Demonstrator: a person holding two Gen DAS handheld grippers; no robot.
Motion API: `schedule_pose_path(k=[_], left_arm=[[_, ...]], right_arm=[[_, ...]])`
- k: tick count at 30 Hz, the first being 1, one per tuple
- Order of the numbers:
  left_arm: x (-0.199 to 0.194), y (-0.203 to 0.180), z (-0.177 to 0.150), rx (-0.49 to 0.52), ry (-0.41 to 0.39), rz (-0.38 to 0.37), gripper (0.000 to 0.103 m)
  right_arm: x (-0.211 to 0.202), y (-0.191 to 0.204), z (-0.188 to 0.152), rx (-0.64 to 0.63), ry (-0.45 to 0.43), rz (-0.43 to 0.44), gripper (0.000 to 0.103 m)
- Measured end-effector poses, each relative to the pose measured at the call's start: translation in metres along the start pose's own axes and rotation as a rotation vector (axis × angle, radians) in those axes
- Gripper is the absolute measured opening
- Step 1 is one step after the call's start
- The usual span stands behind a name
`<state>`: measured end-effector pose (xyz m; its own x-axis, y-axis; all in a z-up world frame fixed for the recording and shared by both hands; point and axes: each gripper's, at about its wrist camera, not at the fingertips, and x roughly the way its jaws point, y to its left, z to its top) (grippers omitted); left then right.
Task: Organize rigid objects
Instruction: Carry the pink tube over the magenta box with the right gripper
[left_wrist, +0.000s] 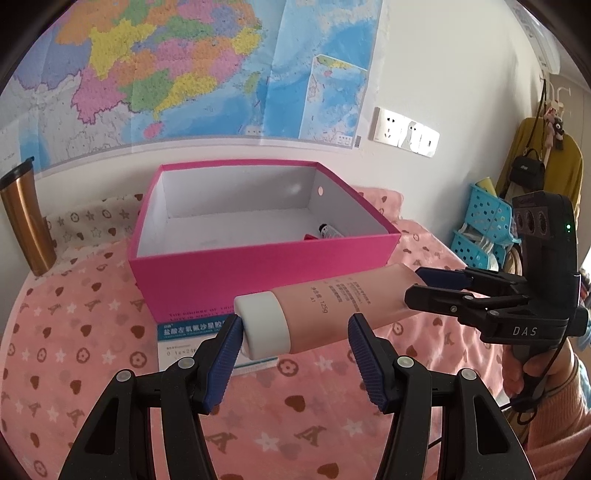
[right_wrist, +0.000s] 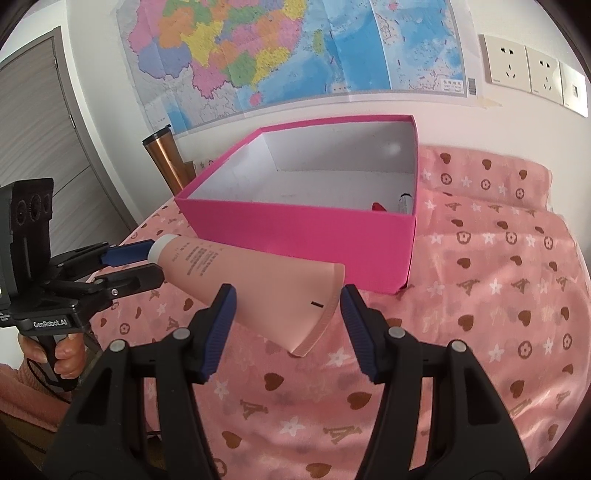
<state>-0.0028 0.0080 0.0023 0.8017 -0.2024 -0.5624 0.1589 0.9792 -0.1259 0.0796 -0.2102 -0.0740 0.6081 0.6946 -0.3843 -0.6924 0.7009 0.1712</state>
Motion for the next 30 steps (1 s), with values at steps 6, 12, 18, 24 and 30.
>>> schedule_pose_path(k=[6,12,18,24,30], left_arm=[[0.000,-0.002,0.010,0.019,-0.022,0.010,0.059],[0.001,-0.002,0.018,0.027,-0.040,0.014,0.060],[0.003,-0.004,0.024,0.037,-0.051,0.013,0.059],[0.006,-0.005,0.029,0.046,-0.058,0.010,0.059],[0.010,-0.004,0.036,0.050,-0.061,0.010,0.059]], right_arm=[[-0.002,-0.001,0.010,-0.015,-0.029,-0.008,0.061],[-0.004,-0.003,0.018,-0.024,-0.044,-0.016,0.061],[-0.004,-0.006,0.024,-0.026,-0.053,-0.026,0.061],[-0.005,-0.010,0.030,-0.026,-0.065,-0.035,0.061],[-0.003,-0.014,0.037,-0.028,-0.075,-0.038,0.061]])
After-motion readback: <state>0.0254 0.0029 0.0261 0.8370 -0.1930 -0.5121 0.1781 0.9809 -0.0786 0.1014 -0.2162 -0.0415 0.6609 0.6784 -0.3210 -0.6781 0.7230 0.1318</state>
